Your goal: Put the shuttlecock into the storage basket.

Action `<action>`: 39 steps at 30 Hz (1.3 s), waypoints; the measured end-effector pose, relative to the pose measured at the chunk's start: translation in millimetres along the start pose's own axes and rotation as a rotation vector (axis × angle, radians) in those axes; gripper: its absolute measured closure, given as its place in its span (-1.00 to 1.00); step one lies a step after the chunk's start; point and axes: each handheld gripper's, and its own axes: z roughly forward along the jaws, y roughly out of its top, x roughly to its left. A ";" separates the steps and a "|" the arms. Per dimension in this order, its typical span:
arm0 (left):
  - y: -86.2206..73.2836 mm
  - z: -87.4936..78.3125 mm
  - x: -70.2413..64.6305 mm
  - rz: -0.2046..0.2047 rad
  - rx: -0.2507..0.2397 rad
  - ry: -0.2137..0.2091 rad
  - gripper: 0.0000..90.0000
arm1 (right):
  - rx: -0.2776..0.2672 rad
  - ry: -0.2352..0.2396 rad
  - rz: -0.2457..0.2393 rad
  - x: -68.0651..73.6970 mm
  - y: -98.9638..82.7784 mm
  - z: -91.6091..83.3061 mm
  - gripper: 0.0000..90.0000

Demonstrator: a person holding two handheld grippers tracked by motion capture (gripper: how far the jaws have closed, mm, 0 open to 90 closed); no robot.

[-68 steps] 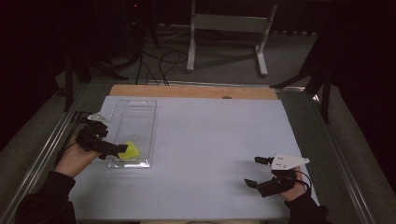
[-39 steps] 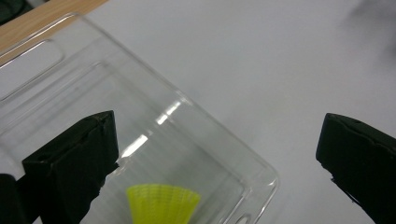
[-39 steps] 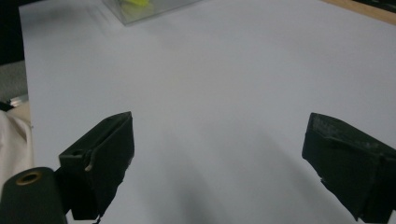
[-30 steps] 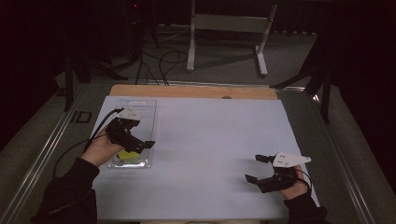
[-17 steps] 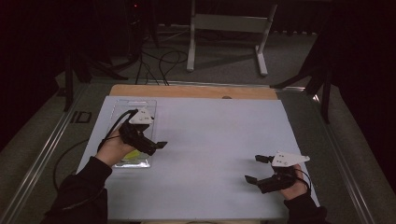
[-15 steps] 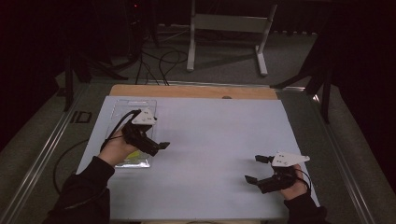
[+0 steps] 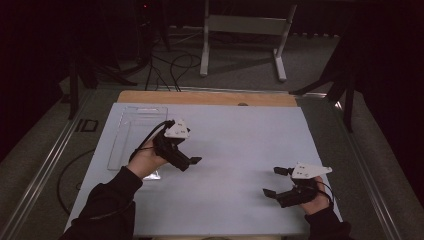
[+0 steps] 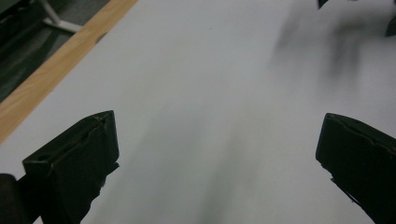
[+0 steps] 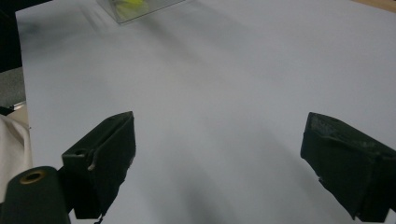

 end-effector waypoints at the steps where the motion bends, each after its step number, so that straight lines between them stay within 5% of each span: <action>1: 1.4 3.0 -0.9 -0.004 0.002 0.001 -1.00 | -0.005 0.003 0.001 -0.1 -0.1 0.1 -0.77; 8: 8.8 21.7 -9.8 0.013 0.005 -0.040 -1.00 | -0.005 -0.002 0.004 -0.2 -0.2 -0.7 -0.77; 18: 3.3 40.2 -24.1 -0.005 -0.071 -0.114 -1.00 | -0.004 0.006 0.012 0.9 -1.1 -1.3 -0.77; 24: -5.5 48.6 -35.3 0.007 -0.041 -0.138 -0.99 | -0.002 0.009 0.013 1.1 -1.8 -1.2 -0.77; 39: -34.7 49.0 -55.9 -0.061 0.003 -0.188 -1.00 | 0.008 0.029 0.015 2.7 -4.5 0.9 -0.77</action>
